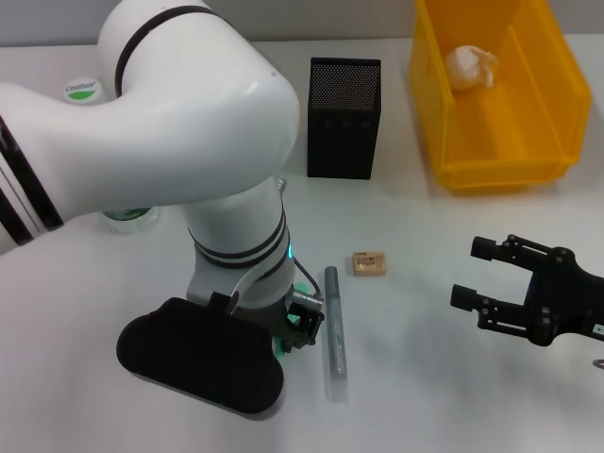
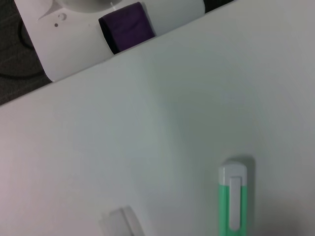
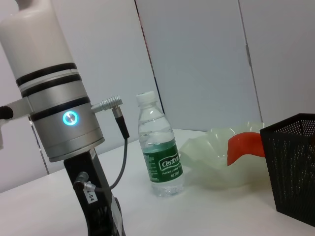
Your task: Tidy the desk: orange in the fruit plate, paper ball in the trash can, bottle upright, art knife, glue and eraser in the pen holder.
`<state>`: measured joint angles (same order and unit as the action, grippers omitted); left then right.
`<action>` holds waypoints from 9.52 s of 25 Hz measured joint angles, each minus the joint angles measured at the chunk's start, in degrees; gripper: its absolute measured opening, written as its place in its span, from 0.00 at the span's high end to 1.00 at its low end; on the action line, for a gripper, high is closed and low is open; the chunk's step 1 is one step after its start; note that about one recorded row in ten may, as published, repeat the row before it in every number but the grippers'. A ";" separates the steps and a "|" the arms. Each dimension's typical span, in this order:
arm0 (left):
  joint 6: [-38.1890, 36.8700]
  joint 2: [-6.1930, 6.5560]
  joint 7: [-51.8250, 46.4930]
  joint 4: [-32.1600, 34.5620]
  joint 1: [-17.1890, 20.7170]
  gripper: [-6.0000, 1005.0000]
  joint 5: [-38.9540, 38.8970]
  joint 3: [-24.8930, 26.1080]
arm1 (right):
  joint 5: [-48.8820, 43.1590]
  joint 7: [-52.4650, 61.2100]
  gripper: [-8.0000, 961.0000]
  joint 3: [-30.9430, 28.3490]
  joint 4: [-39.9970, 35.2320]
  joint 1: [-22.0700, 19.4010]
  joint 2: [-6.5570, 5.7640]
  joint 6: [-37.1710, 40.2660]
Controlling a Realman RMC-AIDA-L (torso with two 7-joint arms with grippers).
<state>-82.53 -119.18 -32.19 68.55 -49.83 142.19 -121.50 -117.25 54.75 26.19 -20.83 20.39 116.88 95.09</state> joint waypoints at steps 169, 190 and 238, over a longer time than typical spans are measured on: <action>-0.17 0.44 -18.16 -71.12 5.53 0.19 -27.82 112.31 | 2.58 -4.38 0.19 -9.14 2.28 2.38 1.37 -2.57; -16.29 0.96 -22.27 -51.21 13.98 0.19 -12.07 102.60 | 1.93 15.56 0.19 7.61 -2.93 12.18 -2.93 -1.87; -14.23 0.97 -22.74 -49.88 14.12 0.19 -12.36 100.81 | -8.53 18.04 0.49 32.69 -9.31 22.57 2.05 -23.12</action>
<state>-96.76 -118.21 -54.93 18.68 -35.72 129.83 -20.69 -125.77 72.79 58.89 -30.14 42.96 118.93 71.98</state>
